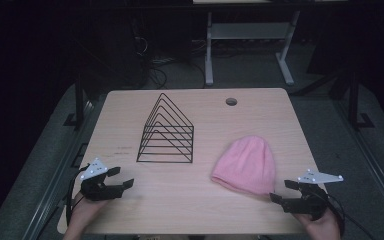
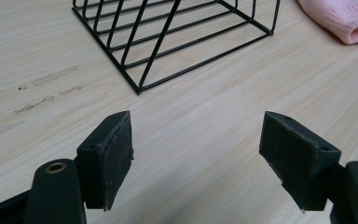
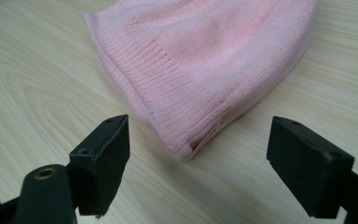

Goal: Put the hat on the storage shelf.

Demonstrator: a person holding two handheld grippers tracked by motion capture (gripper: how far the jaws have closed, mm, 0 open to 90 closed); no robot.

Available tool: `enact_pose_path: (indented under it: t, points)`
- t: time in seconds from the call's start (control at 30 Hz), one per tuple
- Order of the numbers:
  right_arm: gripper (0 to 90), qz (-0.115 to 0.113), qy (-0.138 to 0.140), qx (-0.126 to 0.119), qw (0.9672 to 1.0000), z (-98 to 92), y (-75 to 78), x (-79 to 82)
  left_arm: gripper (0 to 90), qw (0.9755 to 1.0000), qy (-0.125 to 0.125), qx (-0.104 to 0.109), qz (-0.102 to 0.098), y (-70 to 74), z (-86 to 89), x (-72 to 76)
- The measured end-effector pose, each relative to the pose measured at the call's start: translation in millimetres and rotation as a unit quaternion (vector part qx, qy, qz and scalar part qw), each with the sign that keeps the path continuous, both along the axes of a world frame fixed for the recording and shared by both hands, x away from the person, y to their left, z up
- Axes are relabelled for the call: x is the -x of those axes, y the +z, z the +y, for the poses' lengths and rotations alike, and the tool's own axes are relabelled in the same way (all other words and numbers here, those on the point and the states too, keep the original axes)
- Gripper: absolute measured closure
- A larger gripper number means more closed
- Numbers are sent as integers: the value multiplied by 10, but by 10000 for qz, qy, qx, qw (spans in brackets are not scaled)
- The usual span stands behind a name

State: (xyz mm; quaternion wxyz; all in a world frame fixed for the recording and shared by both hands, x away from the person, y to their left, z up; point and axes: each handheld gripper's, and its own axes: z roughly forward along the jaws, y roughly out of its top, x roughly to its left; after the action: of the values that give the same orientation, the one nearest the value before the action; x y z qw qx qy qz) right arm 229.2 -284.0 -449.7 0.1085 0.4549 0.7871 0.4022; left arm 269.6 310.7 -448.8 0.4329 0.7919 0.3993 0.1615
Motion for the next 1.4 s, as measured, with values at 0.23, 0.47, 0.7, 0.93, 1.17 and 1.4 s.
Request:
enact_pose_path:
  t: [0.23, 0.47, 0.7, 0.93, 1.17, 1.4]
  points:
    - [201, 49, 54, -32, 10000, 17, 12, -22, 253, 10000, -31, -20, 23, -18, -1, -3]
    - [194, -22, 84, 4, 10000, -11, 154, -78, 251, 10000, -26, 22, 10, -11, -3, 8]
    - [187, 30, 202, -18, 9998, 19, 293, -311, 251, 10000, -1, 25, 22, -27, 8, -16]
    - [192, 98, 382, 68, 9992, 117, 437, -574, 251, 10000, -80, 30, 43, -50, -1, -67]
    - [194, 296, 530, 84, 9981, 173, 474, -845, 251, 9999, 13, 95, 45, -51, 54, -88]
    - [195, 624, 529, -25, 9966, 148, 450, -1131, 251, 10000, 42, 51, 11, -32, 58, -58]
